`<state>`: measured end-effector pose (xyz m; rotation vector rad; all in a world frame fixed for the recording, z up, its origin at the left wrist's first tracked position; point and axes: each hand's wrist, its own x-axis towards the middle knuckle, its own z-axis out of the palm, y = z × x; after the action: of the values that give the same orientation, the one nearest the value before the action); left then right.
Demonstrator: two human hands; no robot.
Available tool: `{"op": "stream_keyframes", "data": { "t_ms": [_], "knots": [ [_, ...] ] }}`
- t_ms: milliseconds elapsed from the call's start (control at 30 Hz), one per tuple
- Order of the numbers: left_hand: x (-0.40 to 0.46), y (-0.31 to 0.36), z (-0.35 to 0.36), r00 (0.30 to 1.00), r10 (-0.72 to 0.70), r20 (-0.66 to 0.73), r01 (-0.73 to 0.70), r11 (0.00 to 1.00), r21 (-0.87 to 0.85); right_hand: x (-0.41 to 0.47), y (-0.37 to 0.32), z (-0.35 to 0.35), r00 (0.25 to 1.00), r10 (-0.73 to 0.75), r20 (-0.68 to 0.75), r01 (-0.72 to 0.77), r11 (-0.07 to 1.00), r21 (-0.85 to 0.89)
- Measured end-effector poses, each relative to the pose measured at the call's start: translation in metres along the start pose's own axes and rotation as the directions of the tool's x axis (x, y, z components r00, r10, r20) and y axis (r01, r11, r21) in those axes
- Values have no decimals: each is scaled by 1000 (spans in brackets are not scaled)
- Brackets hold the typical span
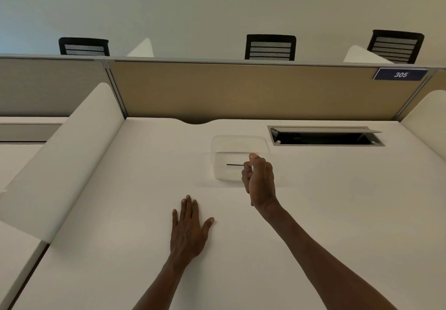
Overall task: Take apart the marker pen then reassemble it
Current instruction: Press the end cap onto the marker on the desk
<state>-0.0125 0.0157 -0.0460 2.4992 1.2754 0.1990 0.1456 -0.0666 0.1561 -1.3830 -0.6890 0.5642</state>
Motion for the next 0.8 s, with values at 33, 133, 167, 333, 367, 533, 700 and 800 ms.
{"op": "stream_keyframes", "data": {
  "t_ms": [33, 133, 167, 333, 367, 533, 700, 800],
  "knots": [
    [0, 0, 0, 1000, 0, 1, 0, 1000, -2, 0, 0, 0, 1000, 2, 0, -2, 1000, 5],
    [0, 0, -1, 1000, -1, 4, 1, 1000, 0, 0, 0, -1, 1000, 8, 4, -8, 1000, 5],
    [0, 0, -1, 1000, -1, 3, 1, 1000, 1, 0, 0, -1, 1000, 10, 5, -10, 1000, 2],
    [-1, 1, -1, 1000, 2, -5, -2, 1000, -10, -1, 0, 0, 1000, -2, 9, 3, 1000, -9],
    [0, 1, 0, 1000, 3, -7, -3, 1000, -12, -1, 0, 0, 1000, -3, 10, 3, 1000, -9],
    [1, -1, 1, 1000, -4, -1, 4, 1000, 2, -3, 0, 0, 1000, -3, 2, 3, 1000, -19],
    [1, -2, 2, 1000, -7, 4, 7, 1000, -1, -1, 1, 0, 1000, 16, 9, -17, 998, 55],
    [1, -1, 2, 1000, -11, 5, 11, 1000, -2, 2, 3, 0, 999, 52, 2, -51, 991, 127]
  ]
}}
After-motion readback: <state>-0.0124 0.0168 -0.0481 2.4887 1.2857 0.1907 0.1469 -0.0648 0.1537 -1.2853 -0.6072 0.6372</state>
